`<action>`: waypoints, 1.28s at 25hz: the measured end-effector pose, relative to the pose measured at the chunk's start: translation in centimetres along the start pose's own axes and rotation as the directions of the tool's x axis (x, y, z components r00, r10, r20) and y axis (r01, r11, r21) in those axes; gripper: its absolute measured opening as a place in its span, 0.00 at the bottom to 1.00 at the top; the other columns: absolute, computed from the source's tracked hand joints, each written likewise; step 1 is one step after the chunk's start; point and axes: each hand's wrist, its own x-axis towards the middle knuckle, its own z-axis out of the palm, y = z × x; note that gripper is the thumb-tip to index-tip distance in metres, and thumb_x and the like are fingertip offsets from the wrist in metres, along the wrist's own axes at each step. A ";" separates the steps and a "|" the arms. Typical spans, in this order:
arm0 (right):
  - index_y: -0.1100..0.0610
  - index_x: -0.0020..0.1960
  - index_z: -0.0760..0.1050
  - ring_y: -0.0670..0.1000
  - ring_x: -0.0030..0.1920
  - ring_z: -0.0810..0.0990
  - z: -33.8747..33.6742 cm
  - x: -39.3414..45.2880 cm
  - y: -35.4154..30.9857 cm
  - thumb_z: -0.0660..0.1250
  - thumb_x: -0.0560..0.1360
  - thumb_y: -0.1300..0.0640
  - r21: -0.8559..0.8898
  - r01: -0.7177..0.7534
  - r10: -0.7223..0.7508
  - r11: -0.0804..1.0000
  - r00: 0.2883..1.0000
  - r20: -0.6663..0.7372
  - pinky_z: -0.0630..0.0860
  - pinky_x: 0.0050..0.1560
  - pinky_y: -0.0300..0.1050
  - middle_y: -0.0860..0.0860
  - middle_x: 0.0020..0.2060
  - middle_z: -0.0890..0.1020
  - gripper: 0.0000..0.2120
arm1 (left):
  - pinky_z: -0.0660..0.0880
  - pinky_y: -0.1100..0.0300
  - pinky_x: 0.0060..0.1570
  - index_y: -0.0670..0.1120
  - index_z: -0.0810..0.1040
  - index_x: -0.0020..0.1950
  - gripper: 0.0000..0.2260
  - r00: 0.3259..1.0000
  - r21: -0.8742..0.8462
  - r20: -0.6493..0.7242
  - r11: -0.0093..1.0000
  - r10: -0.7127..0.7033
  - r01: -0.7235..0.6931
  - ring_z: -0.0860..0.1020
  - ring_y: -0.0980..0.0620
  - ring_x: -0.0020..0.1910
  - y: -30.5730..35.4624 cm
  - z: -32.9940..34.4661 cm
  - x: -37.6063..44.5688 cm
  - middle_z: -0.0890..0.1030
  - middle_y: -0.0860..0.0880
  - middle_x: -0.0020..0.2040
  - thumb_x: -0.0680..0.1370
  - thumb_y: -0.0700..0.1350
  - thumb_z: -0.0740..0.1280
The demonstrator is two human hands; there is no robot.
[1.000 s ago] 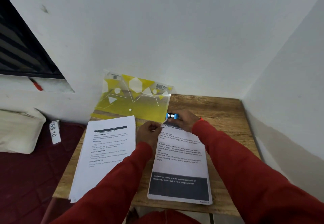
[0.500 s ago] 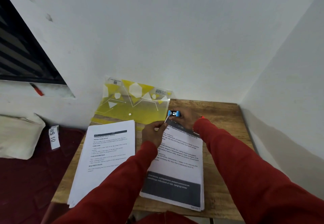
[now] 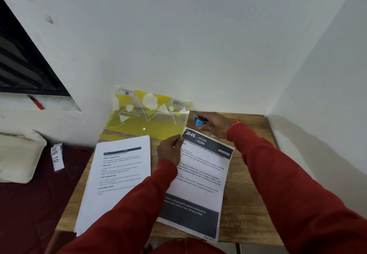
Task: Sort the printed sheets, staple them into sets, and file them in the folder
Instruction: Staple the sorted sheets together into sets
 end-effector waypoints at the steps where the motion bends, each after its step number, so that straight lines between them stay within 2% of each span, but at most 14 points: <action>1: 0.59 0.67 0.71 0.56 0.54 0.76 -0.3 -0.1 -0.2 0.66 0.77 0.63 -0.078 -0.022 0.022 0.997 1.000 0.003 0.69 0.66 0.57 0.57 0.55 0.79 0.19 | 0.73 0.64 0.49 0.42 0.84 0.55 0.10 1.000 -0.005 0.003 1.000 -0.002 0.002 0.81 0.53 0.46 0.1 0.0 0.0 0.85 0.47 0.49 0.77 0.45 0.70; 2: 0.59 0.72 0.67 0.56 0.59 0.75 -0.6 -0.4 -0.3 0.67 0.77 0.62 -0.138 -0.039 0.046 0.990 0.998 0.050 0.71 0.65 0.52 0.57 0.61 0.77 0.24 | 0.72 0.65 0.48 0.42 0.84 0.55 0.10 1.000 -0.011 0.007 1.000 -0.002 0.002 0.80 0.54 0.46 0.2 -0.1 -0.1 0.85 0.47 0.49 0.77 0.45 0.70; 3: 0.61 0.74 0.63 0.57 0.59 0.74 -1.0 -0.7 -1.0 0.65 0.78 0.62 -0.206 -0.060 0.077 0.977 0.994 0.073 0.73 0.60 0.44 0.58 0.63 0.75 0.26 | 0.71 0.66 0.48 0.42 0.84 0.56 0.10 1.000 -0.018 0.008 1.000 -0.001 0.001 0.80 0.55 0.46 0.4 -0.2 -0.2 0.85 0.47 0.50 0.77 0.45 0.70; 5: 0.66 0.74 0.58 0.56 0.58 0.72 -2.1 -2.0 -3.8 0.62 0.79 0.67 -0.273 -0.047 0.092 0.961 0.984 0.153 0.67 0.39 0.25 0.62 0.63 0.72 0.26 | 0.71 0.69 0.47 0.42 0.83 0.57 0.11 1.000 -0.036 0.000 0.999 0.008 -0.008 0.79 0.56 0.45 0.5 -0.3 -0.4 0.85 0.46 0.50 0.77 0.44 0.70; 6: 0.65 0.74 0.60 0.58 0.61 0.73 -2.0 -2.3 -4.0 0.64 0.78 0.67 -0.245 -0.072 0.115 0.967 0.979 0.169 0.65 0.34 0.25 0.62 0.63 0.74 0.26 | 0.70 0.72 0.47 0.41 0.83 0.57 0.11 1.000 -0.038 -0.004 0.999 0.017 -0.018 0.79 0.56 0.46 0.4 -0.3 -0.5 0.85 0.46 0.51 0.77 0.44 0.70; 7: 0.61 0.72 0.66 0.59 0.63 0.75 -1.5 -1.4 -2.6 0.68 0.76 0.65 -0.262 -0.050 0.089 0.964 0.987 0.137 0.65 0.36 0.27 0.60 0.61 0.77 0.26 | 0.69 0.76 0.46 0.41 0.83 0.57 0.11 1.000 -0.034 -0.008 0.999 0.030 -0.031 0.78 0.56 0.46 0.3 -0.3 -0.6 0.85 0.45 0.52 0.77 0.43 0.70; 8: 0.57 0.69 0.72 0.59 0.61 0.76 -1.1 -0.2 -1.3 0.72 0.73 0.61 -0.256 -0.032 0.063 0.966 0.992 0.114 0.66 0.41 0.33 0.57 0.58 0.80 0.25 | 0.68 0.80 0.44 0.40 0.83 0.57 0.11 0.999 -0.023 -0.013 0.999 0.048 -0.048 0.78 0.57 0.47 0.3 -0.4 -0.7 0.84 0.45 0.52 0.77 0.43 0.70; 10: 0.53 0.63 0.77 0.54 0.57 0.78 -0.3 0.2 -0.9 0.76 0.70 0.57 -0.261 -0.031 0.064 0.965 0.991 0.119 0.68 0.47 0.39 0.52 0.54 0.82 0.22 | 0.66 0.81 0.43 0.40 0.83 0.57 0.11 0.997 -0.001 -0.017 0.997 0.073 -0.073 0.78 0.57 0.47 0.3 -0.4 -0.9 0.84 0.44 0.53 0.77 0.43 0.71; 14: 0.54 0.61 0.79 0.52 0.54 0.79 -0.2 0.1 -1.4 0.77 0.67 0.57 -0.274 0.016 0.017 0.962 0.993 0.117 0.74 0.54 0.45 0.51 0.53 0.83 0.22 | 0.66 0.75 0.47 0.43 0.83 0.58 0.12 0.995 0.030 0.008 0.995 0.094 -0.095 0.77 0.58 0.47 0.6 -0.7 -1.2 0.84 0.46 0.53 0.77 0.45 0.70; 18: 0.52 0.55 0.82 0.50 0.49 0.80 -0.1 0.3 -1.5 0.77 0.68 0.57 -0.296 0.023 0.016 0.955 0.992 0.127 0.74 0.47 0.42 0.51 0.47 0.84 0.16 | 0.66 0.76 0.45 0.43 0.82 0.58 0.12 0.994 0.047 0.019 0.993 0.110 -0.111 0.77 0.59 0.47 0.8 -0.8 -1.2 0.84 0.47 0.54 0.77 0.45 0.70; 22: 0.52 0.54 0.82 0.51 0.48 0.80 -0.3 0.1 -1.6 0.77 0.68 0.56 -0.316 0.039 0.006 0.948 0.990 0.139 0.77 0.49 0.46 0.50 0.46 0.84 0.15 | 0.68 0.78 0.43 0.44 0.82 0.59 0.12 0.992 0.063 0.020 0.990 0.123 -0.124 0.77 0.59 0.47 0.9 -0.9 -1.3 0.84 0.47 0.53 0.77 0.46 0.70; 26: 0.51 0.54 0.82 0.50 0.47 0.80 -0.3 -0.2 -2.3 0.77 0.67 0.54 -0.344 0.034 0.023 0.938 0.987 0.160 0.75 0.48 0.45 0.48 0.44 0.84 0.15 | 0.66 0.81 0.41 0.44 0.83 0.58 0.11 0.989 0.088 0.035 0.985 0.146 -0.149 0.77 0.59 0.45 1.0 -0.9 -1.4 0.85 0.47 0.53 0.77 0.45 0.70; 29: 0.53 0.53 0.81 0.52 0.47 0.79 -0.5 -0.2 -2.3 0.77 0.67 0.51 -0.404 0.022 0.039 0.915 0.989 0.141 0.72 0.44 0.44 0.48 0.41 0.81 0.16 | 0.73 0.71 0.46 0.45 0.83 0.58 0.11 0.988 0.064 0.049 0.986 0.150 -0.153 0.78 0.58 0.44 0.8 -0.7 -1.4 0.85 0.47 0.52 0.77 0.46 0.70; 32: 0.56 0.64 0.75 0.57 0.54 0.80 -0.8 -0.8 -2.2 0.74 0.72 0.54 -0.436 -0.127 0.199 0.891 0.972 0.124 0.76 0.51 0.47 0.54 0.49 0.81 0.22 | 0.76 0.64 0.48 0.46 0.83 0.58 0.11 0.985 0.052 0.058 0.985 0.162 -0.165 0.79 0.58 0.45 0.7 -0.5 -1.5 0.85 0.48 0.52 0.77 0.47 0.70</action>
